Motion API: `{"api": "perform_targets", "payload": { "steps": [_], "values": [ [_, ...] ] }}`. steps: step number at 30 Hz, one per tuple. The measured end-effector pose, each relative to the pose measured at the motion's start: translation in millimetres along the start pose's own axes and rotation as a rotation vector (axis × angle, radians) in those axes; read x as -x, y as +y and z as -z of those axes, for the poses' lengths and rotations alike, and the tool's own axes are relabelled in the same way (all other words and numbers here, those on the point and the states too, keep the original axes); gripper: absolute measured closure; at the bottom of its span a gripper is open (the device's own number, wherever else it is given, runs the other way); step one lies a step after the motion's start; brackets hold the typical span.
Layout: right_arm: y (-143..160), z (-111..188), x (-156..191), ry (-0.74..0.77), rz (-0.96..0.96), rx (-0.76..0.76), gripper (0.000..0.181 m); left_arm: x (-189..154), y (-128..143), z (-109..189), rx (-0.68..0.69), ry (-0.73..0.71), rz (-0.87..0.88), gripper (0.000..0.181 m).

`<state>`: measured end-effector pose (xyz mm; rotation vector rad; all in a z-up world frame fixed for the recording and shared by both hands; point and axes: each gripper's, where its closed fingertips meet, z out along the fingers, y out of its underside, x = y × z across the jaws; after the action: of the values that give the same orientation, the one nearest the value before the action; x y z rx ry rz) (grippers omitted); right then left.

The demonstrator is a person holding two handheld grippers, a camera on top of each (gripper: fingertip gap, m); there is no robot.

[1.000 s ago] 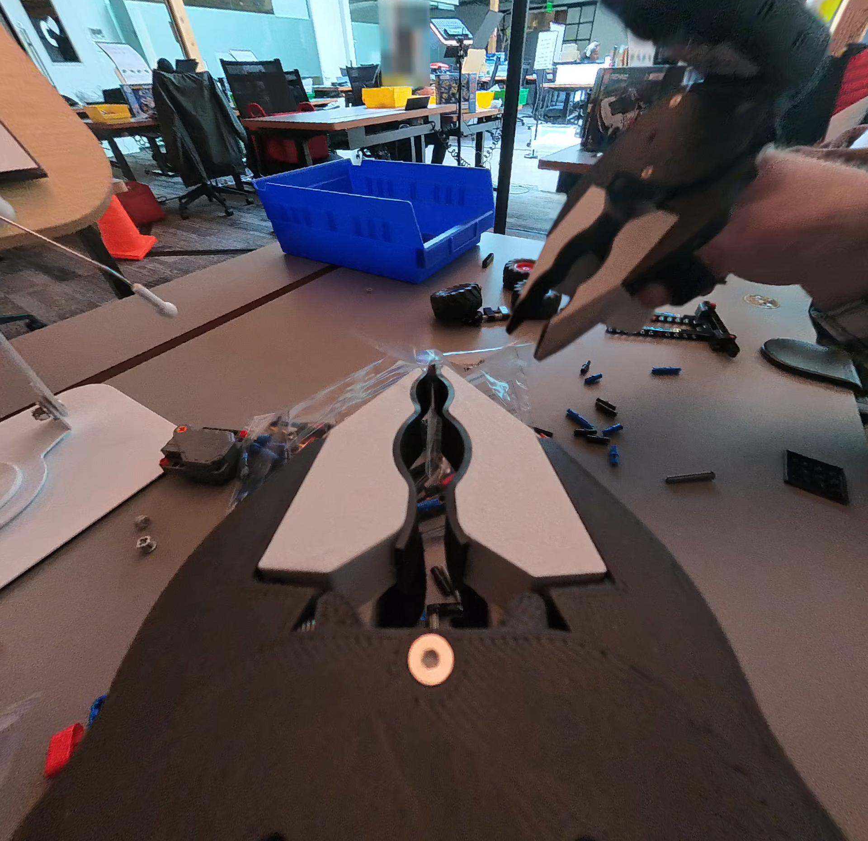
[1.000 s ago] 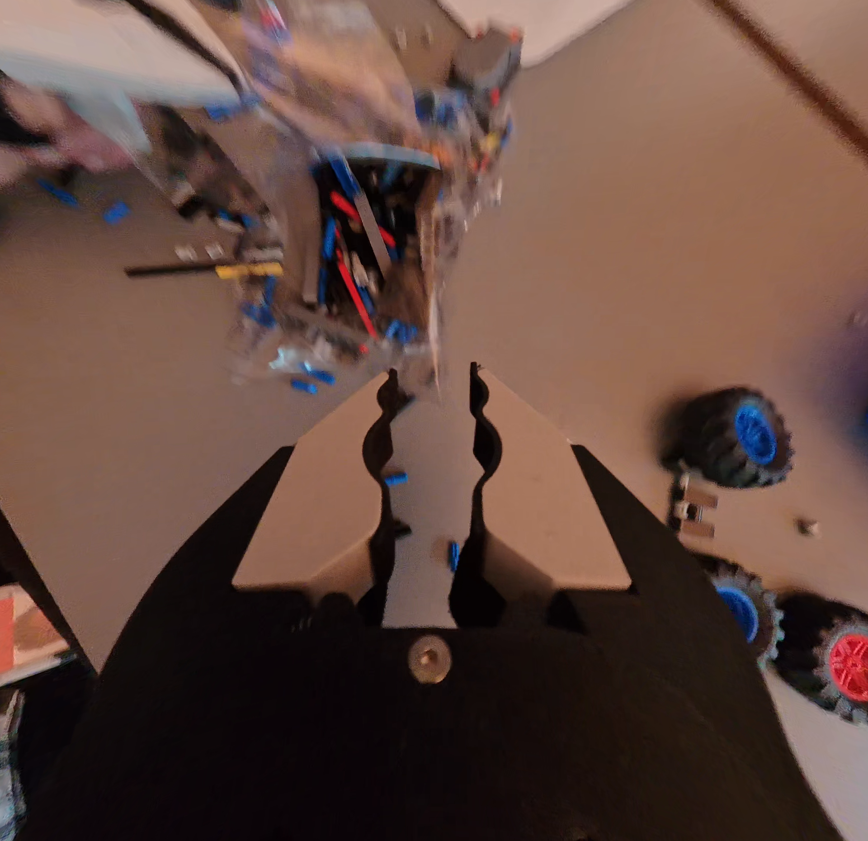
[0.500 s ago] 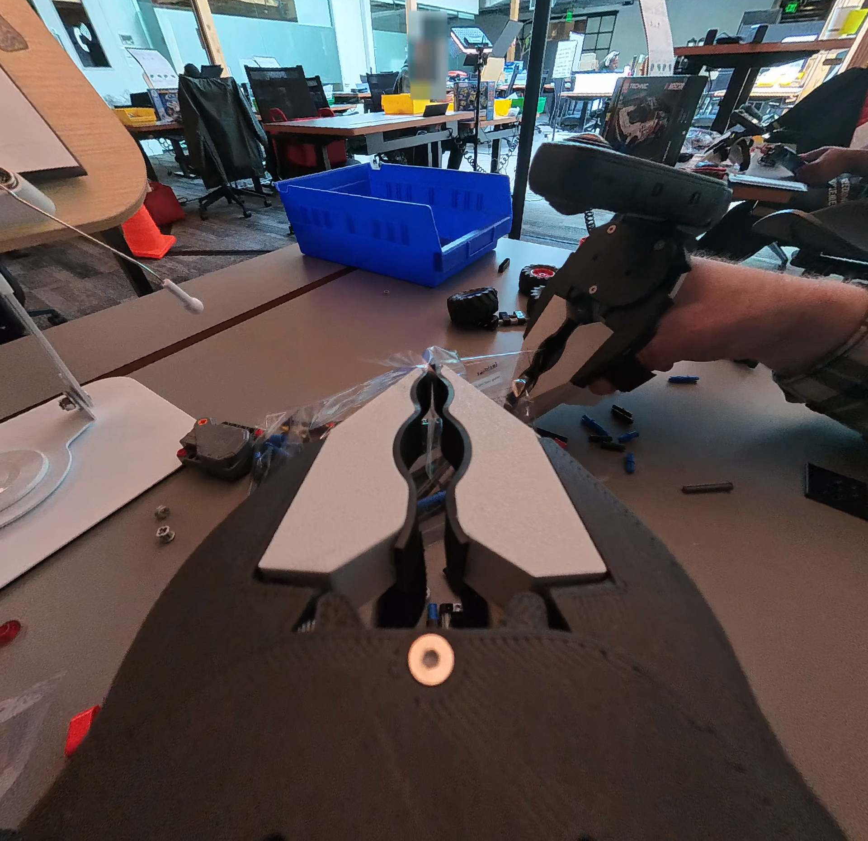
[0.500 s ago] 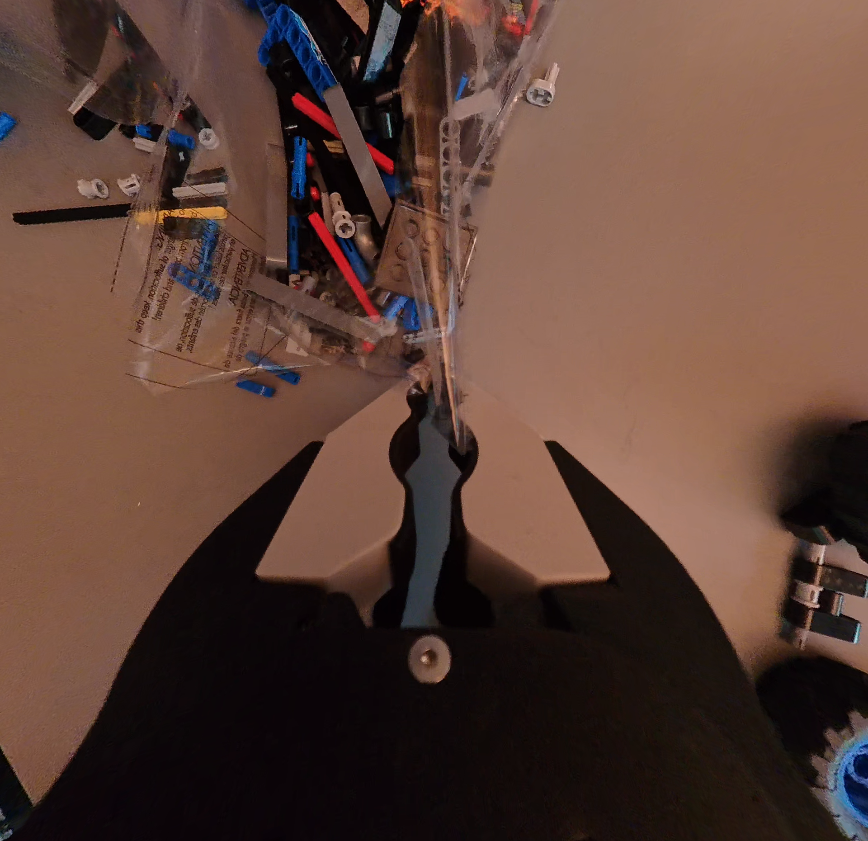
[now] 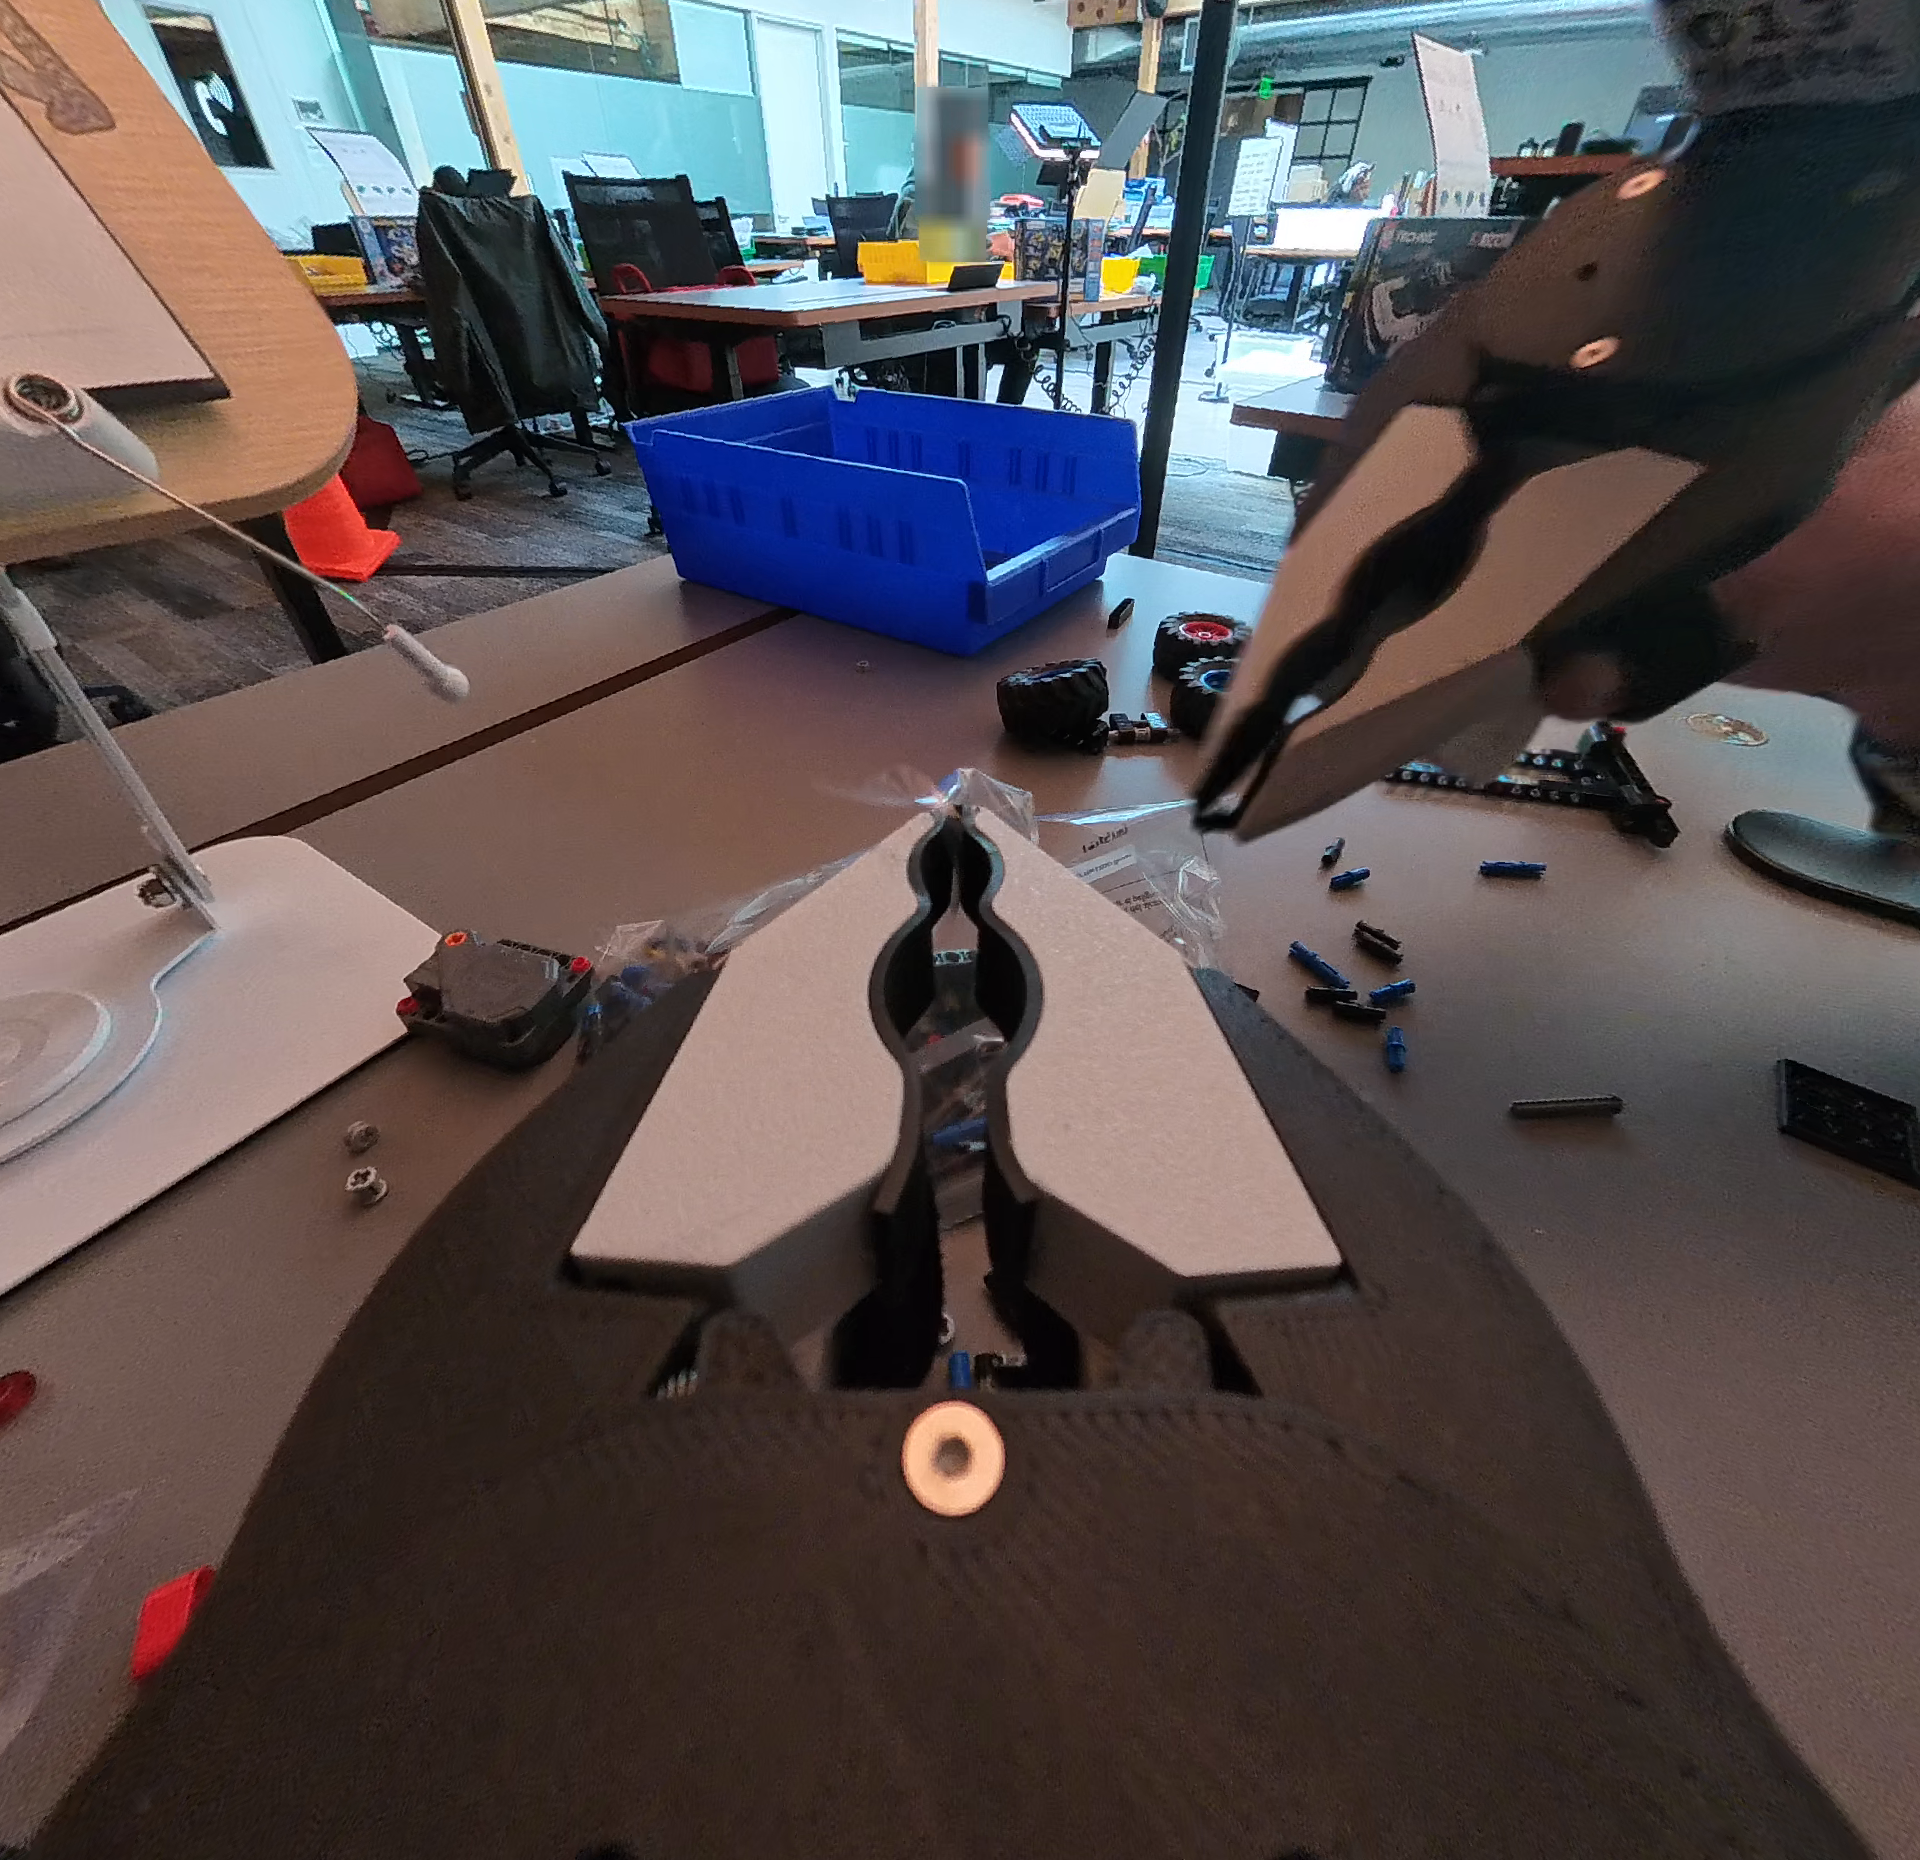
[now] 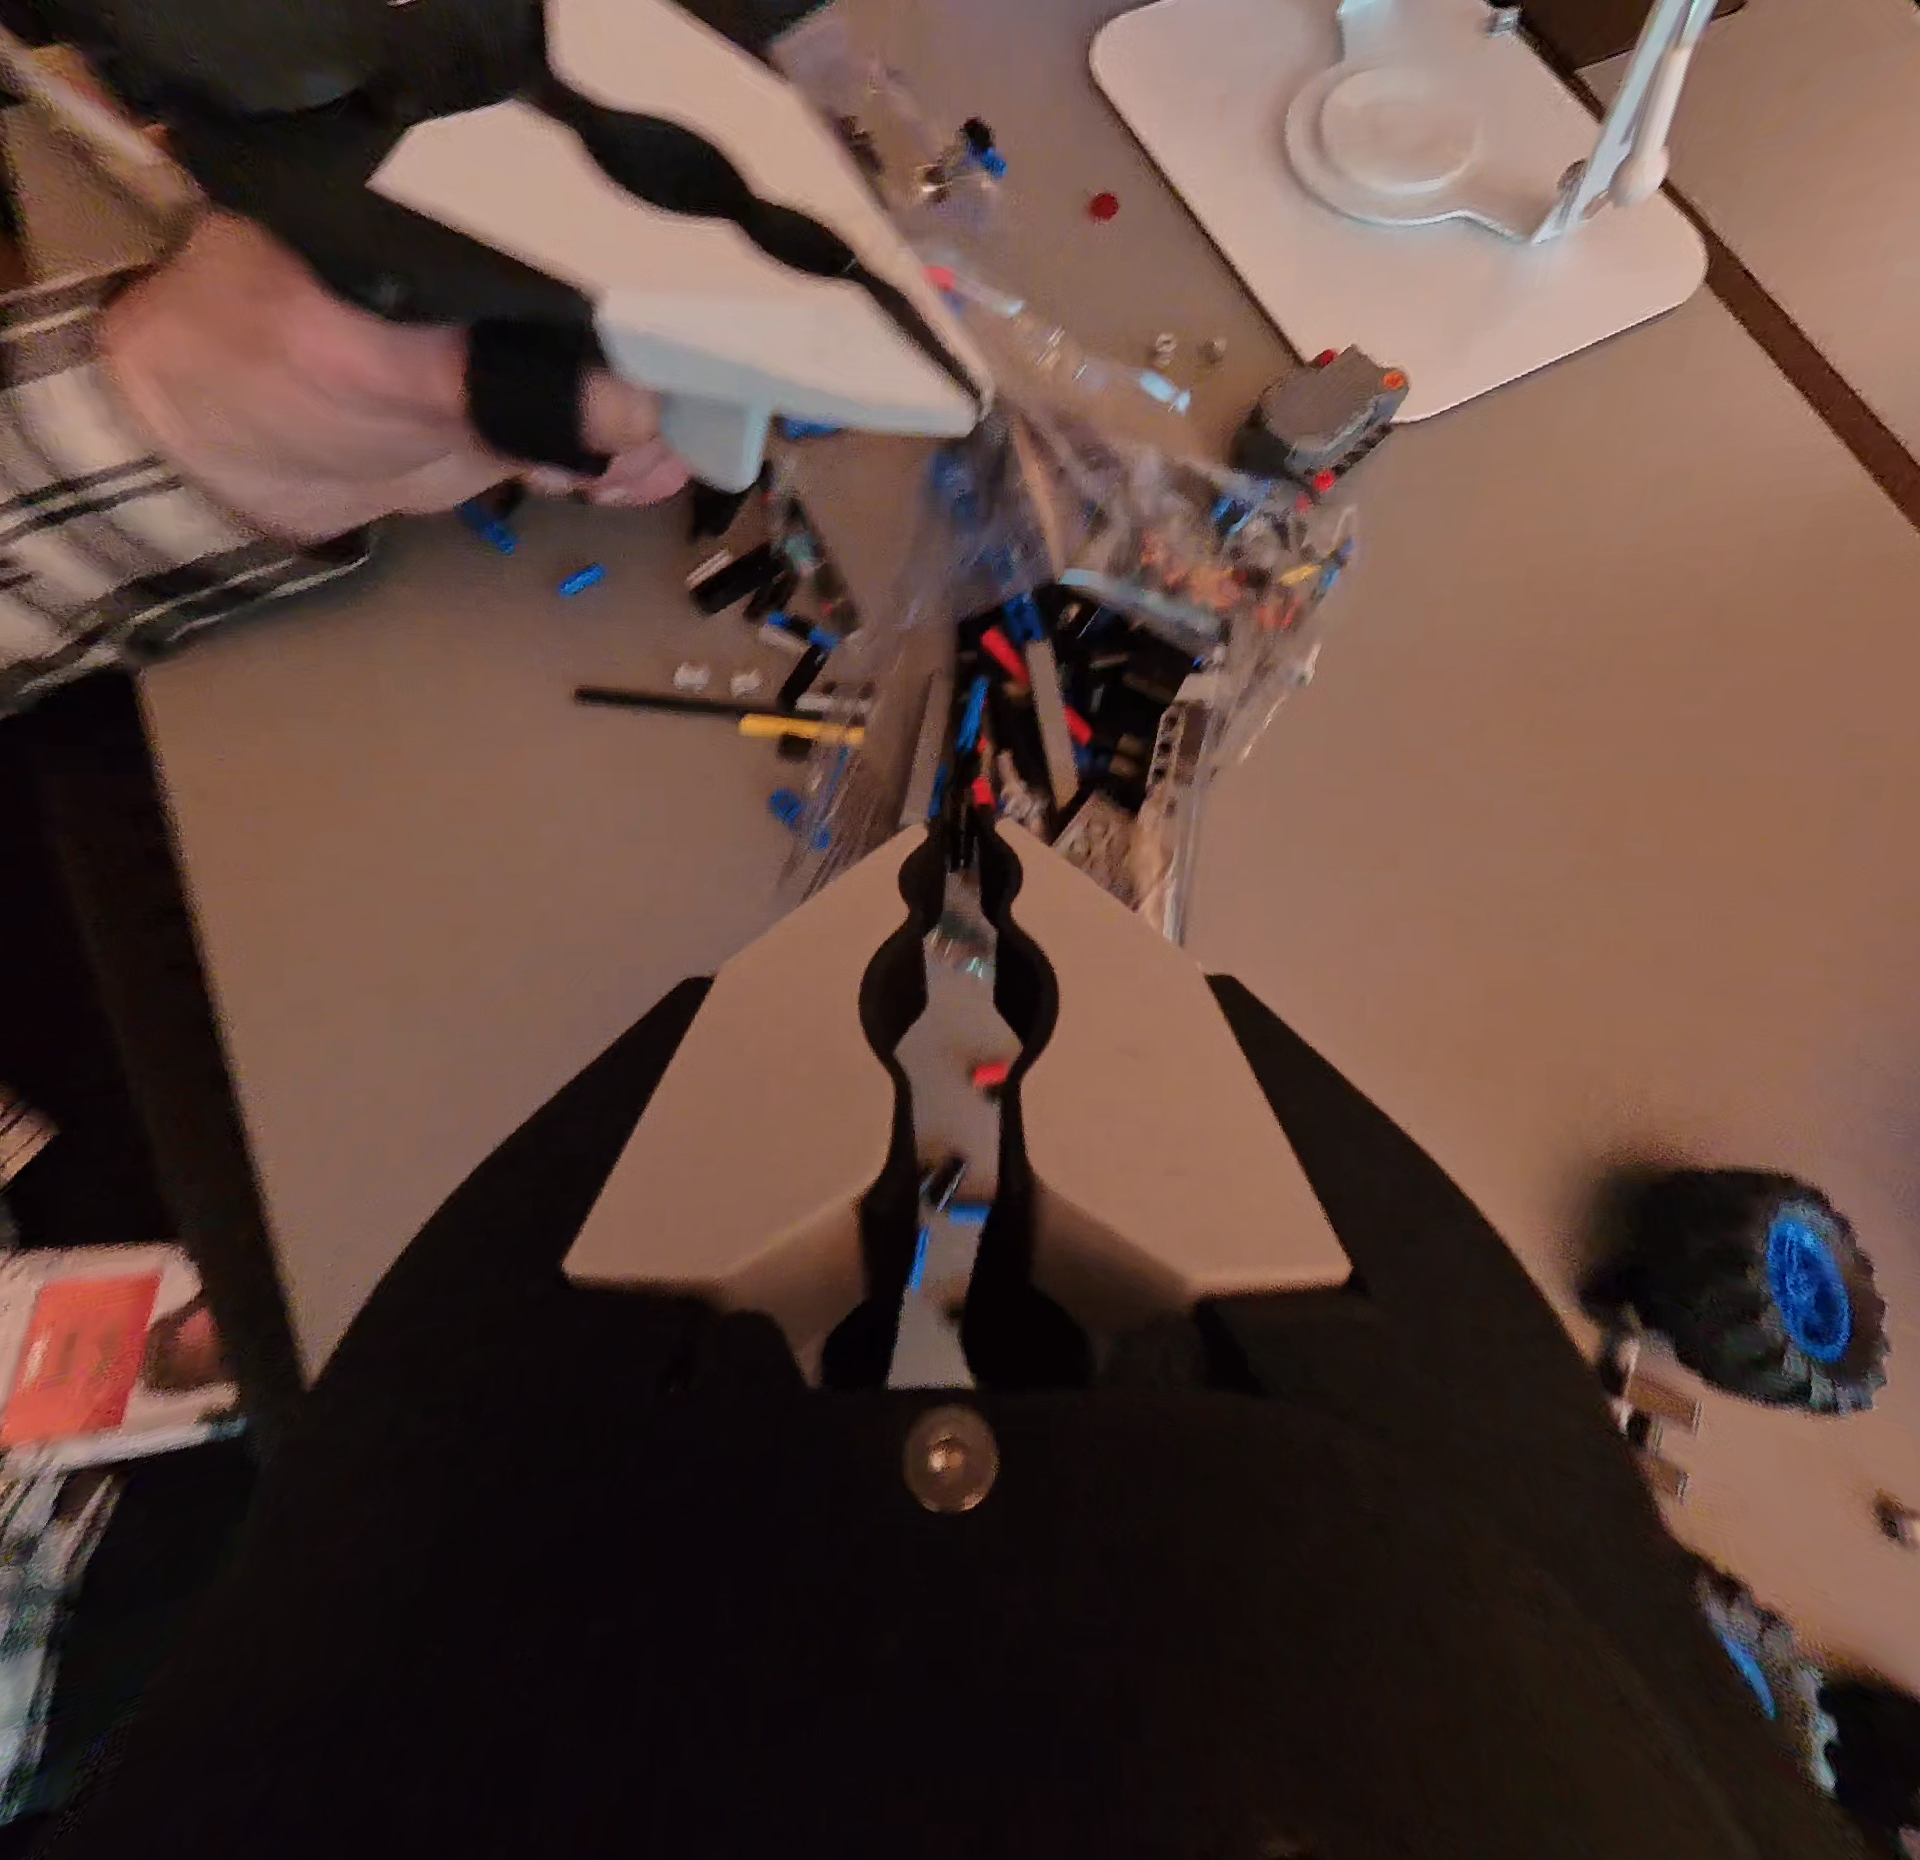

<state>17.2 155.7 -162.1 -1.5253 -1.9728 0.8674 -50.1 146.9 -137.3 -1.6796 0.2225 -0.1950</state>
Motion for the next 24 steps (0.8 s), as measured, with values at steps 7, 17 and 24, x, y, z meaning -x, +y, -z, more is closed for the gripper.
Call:
{"api": "perform_targets", "payload": {
  "steps": [7,17,24],
  "values": [
    [-19,-15,6,0.091,0.082,-0.019,0.163,9,-4,5,-0.025,-0.001,0.052,0.181],
    [9,-81,71,-0.076,0.306,0.132,0.147,11,-3,5,-0.025,-0.004,0.062,0.181],
    [17,-118,54,-0.140,0.341,0.176,0.135,16,0,5,-0.020,-0.011,0.081,0.181]
  ]
}}
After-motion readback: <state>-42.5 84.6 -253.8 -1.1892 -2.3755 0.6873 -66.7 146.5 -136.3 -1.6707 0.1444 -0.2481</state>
